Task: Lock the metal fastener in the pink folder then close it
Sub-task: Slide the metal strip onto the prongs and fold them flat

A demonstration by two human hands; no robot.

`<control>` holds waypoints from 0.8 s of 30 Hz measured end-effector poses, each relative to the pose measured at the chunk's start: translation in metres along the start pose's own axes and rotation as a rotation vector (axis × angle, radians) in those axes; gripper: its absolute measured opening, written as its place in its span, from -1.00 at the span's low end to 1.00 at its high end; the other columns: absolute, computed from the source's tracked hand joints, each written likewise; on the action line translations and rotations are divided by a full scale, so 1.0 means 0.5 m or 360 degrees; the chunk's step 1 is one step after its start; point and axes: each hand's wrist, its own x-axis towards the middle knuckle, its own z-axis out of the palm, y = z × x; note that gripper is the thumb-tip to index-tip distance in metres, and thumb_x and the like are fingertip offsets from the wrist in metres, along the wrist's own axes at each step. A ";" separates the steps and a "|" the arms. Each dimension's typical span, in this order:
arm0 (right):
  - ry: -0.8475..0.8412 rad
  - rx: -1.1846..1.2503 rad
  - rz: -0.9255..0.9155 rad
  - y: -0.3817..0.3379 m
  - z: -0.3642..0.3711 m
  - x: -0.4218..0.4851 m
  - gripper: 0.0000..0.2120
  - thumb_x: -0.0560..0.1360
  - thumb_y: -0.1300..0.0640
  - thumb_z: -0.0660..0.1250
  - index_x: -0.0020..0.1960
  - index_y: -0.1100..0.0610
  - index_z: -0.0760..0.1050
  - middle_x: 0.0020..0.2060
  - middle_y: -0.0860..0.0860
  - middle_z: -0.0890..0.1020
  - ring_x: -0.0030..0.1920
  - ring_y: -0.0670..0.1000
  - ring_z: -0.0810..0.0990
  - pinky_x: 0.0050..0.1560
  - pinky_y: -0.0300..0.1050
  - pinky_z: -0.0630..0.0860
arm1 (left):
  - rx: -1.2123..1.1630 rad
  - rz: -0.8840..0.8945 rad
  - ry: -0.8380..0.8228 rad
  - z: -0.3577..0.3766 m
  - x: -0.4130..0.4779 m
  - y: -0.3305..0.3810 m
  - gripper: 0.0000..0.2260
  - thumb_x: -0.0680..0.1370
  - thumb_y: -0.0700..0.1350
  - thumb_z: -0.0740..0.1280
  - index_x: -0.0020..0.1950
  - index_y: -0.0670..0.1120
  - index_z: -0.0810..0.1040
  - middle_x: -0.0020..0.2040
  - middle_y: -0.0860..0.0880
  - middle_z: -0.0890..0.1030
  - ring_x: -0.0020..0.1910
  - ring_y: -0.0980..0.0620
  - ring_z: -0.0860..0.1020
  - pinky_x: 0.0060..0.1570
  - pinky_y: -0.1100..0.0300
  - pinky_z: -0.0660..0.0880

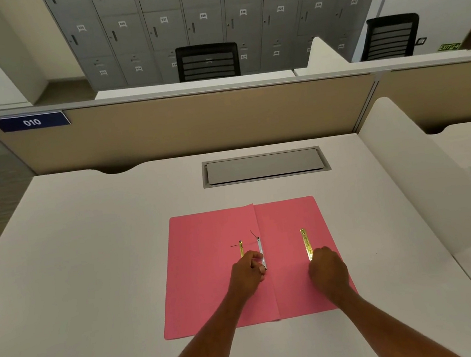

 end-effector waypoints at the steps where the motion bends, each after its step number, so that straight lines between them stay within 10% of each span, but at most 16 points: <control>1: -0.0001 0.0009 0.0017 -0.001 -0.001 0.000 -0.79 0.69 0.20 0.30 0.20 0.24 0.67 0.06 0.12 0.72 0.03 0.09 0.74 -0.05 -0.13 0.63 | -0.0025 -0.0009 0.0007 0.001 0.001 0.000 -0.75 0.67 -0.48 0.22 0.33 -0.42 0.53 -0.08 -0.22 0.56 -0.05 -0.16 0.54 -0.16 0.11 0.49; 17: -0.0022 0.0075 0.0071 0.000 -0.012 0.000 -0.82 0.64 0.13 0.35 0.12 0.21 0.65 0.03 0.10 0.71 -0.07 0.09 0.68 -0.14 -0.18 0.47 | -0.0193 -0.0083 0.0018 0.003 -0.004 0.008 -0.70 0.64 -0.52 0.21 0.36 -0.44 0.52 -0.15 -0.15 0.47 -0.01 -0.18 0.50 -0.07 0.04 0.46; 24: -0.0092 0.0021 0.0068 0.005 -0.027 0.005 -0.84 0.65 0.11 0.36 0.11 0.19 0.61 0.03 0.11 0.72 -0.02 0.14 0.73 -0.09 -0.07 0.59 | -0.0210 -0.0046 0.0051 0.002 -0.010 -0.002 -0.71 0.66 -0.46 0.24 0.37 -0.40 0.55 0.24 -0.57 0.55 0.01 -0.15 0.49 0.04 0.02 0.47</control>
